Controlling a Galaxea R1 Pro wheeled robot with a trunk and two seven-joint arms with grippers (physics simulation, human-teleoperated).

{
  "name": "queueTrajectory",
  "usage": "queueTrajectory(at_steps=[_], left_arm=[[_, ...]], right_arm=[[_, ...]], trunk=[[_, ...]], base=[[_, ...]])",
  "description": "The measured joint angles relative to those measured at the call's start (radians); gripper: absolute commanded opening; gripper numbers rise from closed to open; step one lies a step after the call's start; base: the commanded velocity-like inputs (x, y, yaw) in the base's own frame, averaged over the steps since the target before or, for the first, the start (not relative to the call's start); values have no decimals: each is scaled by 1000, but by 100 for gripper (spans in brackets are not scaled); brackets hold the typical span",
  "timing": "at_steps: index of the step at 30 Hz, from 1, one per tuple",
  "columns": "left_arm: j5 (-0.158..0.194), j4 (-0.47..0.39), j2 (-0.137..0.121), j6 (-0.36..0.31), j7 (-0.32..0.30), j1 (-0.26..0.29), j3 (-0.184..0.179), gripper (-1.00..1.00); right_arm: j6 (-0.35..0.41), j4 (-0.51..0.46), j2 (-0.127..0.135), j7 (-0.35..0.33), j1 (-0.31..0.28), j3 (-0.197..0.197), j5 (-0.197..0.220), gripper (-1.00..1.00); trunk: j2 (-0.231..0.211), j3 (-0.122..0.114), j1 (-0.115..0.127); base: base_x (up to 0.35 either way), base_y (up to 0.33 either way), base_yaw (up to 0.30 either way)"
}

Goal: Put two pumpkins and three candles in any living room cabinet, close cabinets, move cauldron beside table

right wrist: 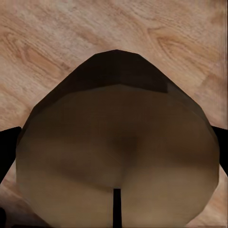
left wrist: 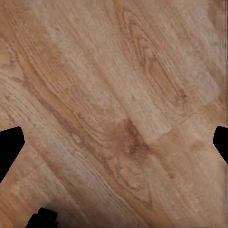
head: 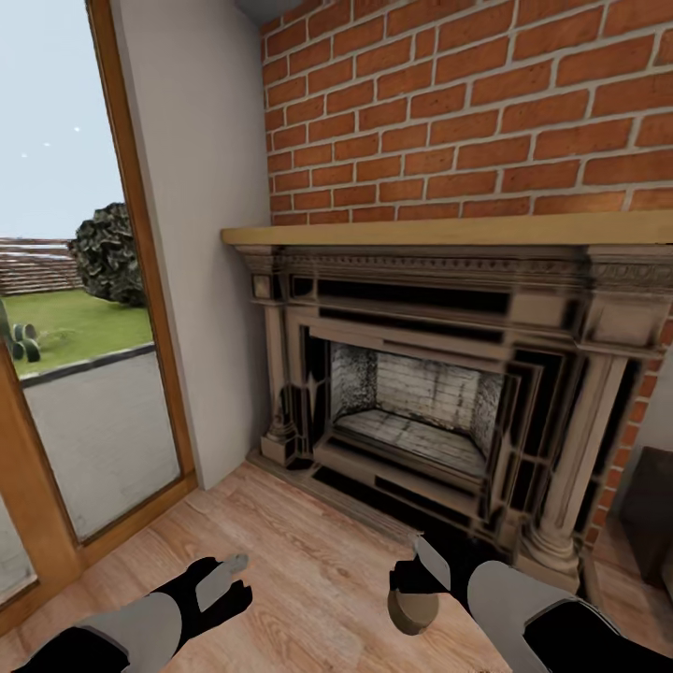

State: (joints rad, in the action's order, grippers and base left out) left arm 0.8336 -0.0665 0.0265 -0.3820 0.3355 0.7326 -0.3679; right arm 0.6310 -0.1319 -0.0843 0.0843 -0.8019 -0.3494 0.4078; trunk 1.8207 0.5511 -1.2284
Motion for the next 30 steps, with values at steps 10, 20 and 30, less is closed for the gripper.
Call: queueTrajectory(at_steps=[10, 20, 30], left_arm=[[-1, 0, 0, 0, 0, -1, -1, 100], [-2, 0, 0, 0, 0, -1, -1, 100], [-2, 0, 0, 0, 0, 0, -1, 100]], right_arm=[[1, 0, 0, 0, 0, 0, 0, -100], [2, 0, 0, 0, 0, 0, 0, -100], [2, 0, 0, 1, 0, -1, 0, -100]], trunk=[[-70, -40, 38], [-140, -77, 77], [-210, -109, 115]], base=[[0, 0, -268], [0, 0, -284], [0, 0, -278]])
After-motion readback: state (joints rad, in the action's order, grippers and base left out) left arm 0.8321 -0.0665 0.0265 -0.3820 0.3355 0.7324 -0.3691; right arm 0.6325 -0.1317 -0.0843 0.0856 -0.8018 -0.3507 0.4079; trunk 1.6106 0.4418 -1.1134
